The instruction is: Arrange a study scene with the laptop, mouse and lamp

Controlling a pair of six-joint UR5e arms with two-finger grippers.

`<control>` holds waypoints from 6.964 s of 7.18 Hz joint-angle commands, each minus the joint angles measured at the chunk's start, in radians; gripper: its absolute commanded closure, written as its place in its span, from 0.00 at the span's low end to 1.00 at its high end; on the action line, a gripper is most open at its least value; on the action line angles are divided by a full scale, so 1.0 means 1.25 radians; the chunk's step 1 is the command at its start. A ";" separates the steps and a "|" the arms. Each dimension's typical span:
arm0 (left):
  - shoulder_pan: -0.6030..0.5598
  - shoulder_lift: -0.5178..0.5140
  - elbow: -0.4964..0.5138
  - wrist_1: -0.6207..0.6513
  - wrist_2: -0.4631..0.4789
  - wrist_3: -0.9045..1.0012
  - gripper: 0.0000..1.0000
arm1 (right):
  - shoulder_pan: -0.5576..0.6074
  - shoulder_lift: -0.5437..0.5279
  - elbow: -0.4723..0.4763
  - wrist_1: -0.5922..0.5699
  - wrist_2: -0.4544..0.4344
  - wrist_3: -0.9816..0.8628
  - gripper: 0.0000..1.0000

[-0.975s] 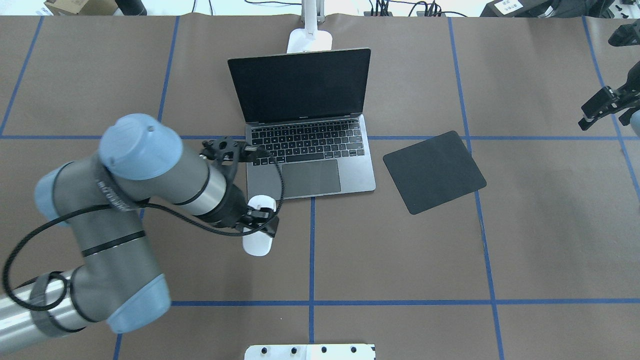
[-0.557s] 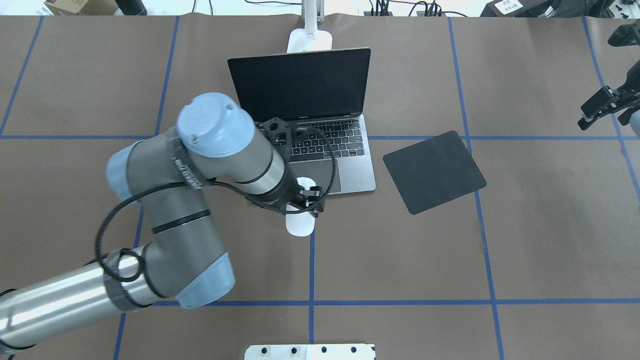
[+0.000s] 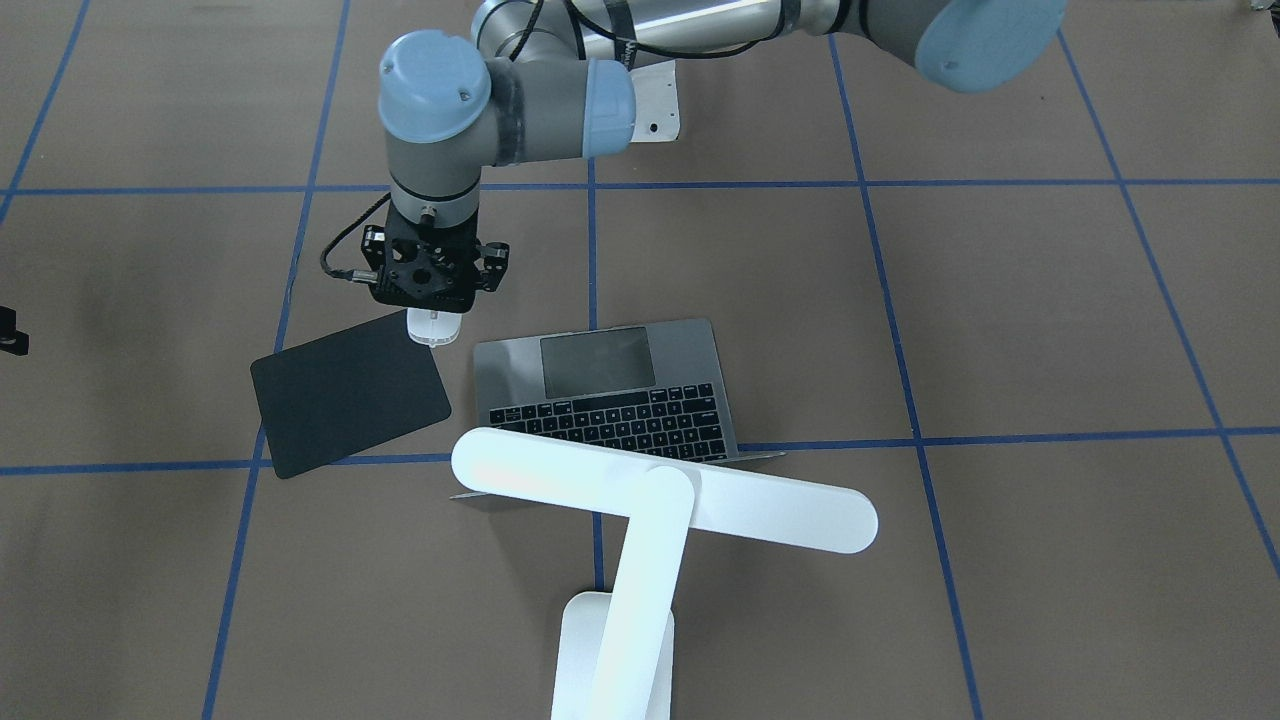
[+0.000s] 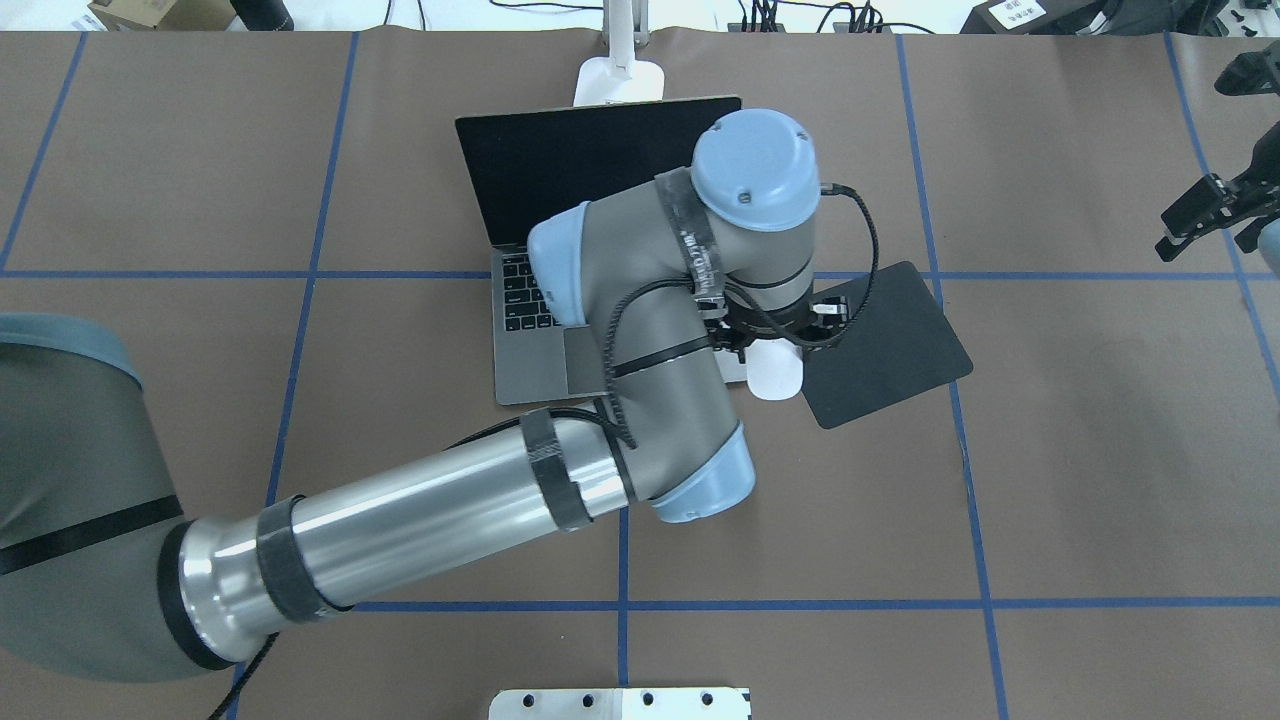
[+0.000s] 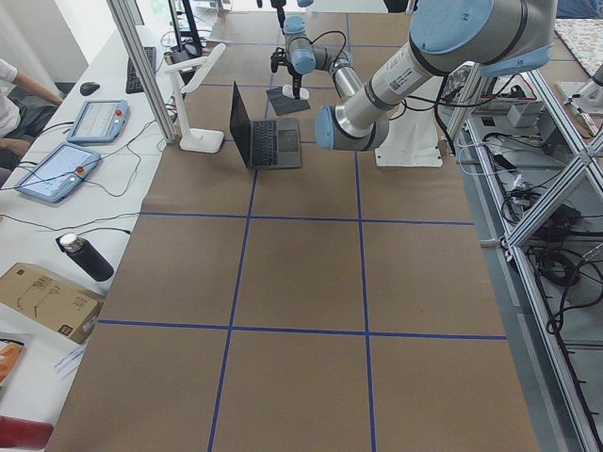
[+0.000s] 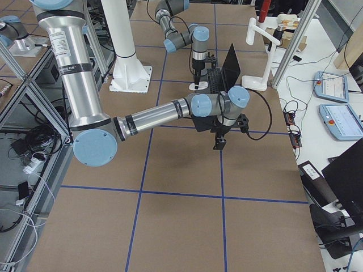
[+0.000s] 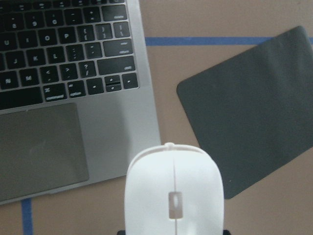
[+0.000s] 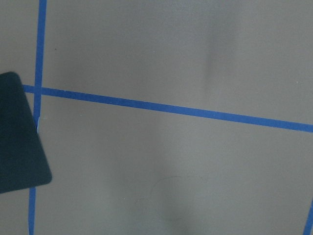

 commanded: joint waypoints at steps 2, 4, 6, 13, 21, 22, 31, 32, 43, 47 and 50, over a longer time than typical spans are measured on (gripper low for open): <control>0.037 -0.135 0.244 -0.117 0.111 -0.037 0.39 | 0.000 0.000 -0.003 0.000 0.008 0.000 0.02; 0.047 -0.174 0.339 -0.190 0.162 -0.049 0.39 | 0.000 0.000 -0.003 -0.001 0.012 0.000 0.02; 0.053 -0.175 0.383 -0.233 0.189 -0.049 0.39 | 0.000 0.000 -0.007 0.000 0.012 -0.002 0.02; 0.076 -0.173 0.414 -0.262 0.220 -0.079 0.23 | 0.000 -0.001 -0.040 0.029 0.017 -0.004 0.01; -0.005 -0.039 0.165 -0.183 0.108 -0.073 0.16 | 0.000 0.000 -0.053 0.038 0.017 -0.009 0.01; -0.038 0.048 0.028 -0.122 0.050 -0.034 0.16 | 0.000 -0.005 -0.053 0.062 0.016 -0.005 0.01; -0.572 0.722 -0.343 -0.093 -0.389 0.670 0.02 | 0.055 -0.062 -0.042 0.223 -0.061 0.045 0.01; -0.616 0.747 -0.319 -0.072 -0.387 0.761 0.01 | 0.059 -0.089 -0.034 0.277 -0.057 0.076 0.01; -0.734 0.919 -0.479 0.068 -0.295 0.946 0.01 | 0.064 -0.160 -0.004 0.339 -0.046 0.139 0.01; -0.736 0.932 -0.503 0.069 -0.350 0.944 0.01 | 0.079 -0.168 0.007 0.337 0.003 0.140 0.01; -0.751 0.973 -0.534 0.062 -0.354 0.945 0.01 | 0.087 -0.162 0.019 0.342 0.027 0.137 0.01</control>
